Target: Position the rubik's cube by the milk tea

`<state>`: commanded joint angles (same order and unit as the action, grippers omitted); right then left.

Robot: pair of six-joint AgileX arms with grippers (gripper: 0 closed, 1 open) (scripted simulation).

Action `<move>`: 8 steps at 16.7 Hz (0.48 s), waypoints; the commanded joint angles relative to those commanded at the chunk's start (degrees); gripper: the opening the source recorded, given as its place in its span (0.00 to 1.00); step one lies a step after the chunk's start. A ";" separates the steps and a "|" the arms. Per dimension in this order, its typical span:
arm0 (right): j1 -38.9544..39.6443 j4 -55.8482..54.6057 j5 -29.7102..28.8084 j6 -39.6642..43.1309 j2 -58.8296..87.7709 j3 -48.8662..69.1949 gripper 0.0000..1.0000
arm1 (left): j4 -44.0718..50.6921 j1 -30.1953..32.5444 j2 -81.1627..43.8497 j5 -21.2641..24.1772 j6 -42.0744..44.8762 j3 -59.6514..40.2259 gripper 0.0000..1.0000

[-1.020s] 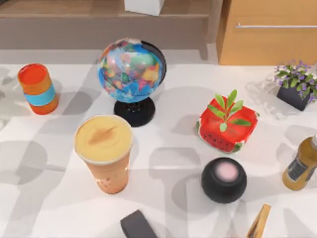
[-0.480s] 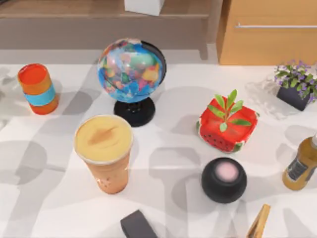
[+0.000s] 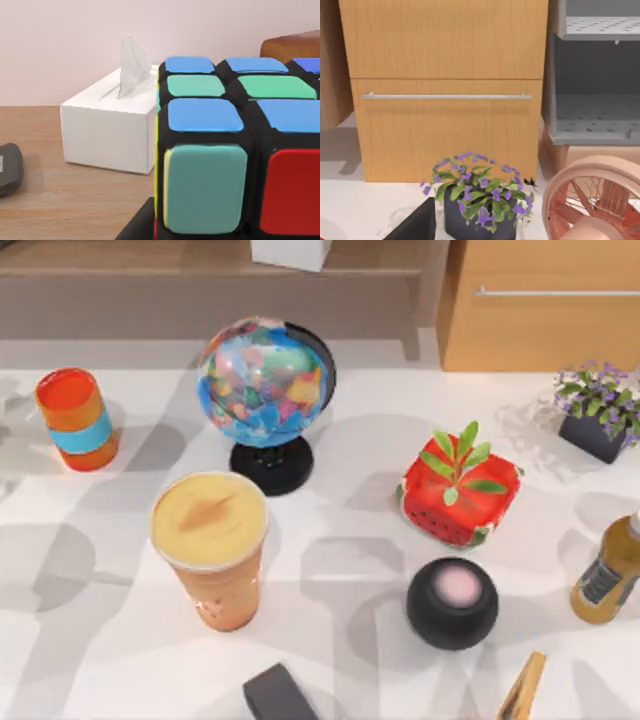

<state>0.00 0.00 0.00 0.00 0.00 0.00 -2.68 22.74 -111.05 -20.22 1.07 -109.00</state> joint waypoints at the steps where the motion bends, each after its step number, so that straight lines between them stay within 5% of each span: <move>1: 0.00 0.00 0.00 0.00 0.00 0.00 1.00 | 0.50 -0.02 0.65 0.32 0.01 -0.02 0.00; 8: 0.00 0.00 0.00 0.00 0.00 0.00 1.00 | 17.77 -1.64 16.27 7.24 -0.65 7.89 0.00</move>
<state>0.00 0.00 0.00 0.00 0.00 0.00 15.09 21.10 -94.78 -12.98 0.42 -101.11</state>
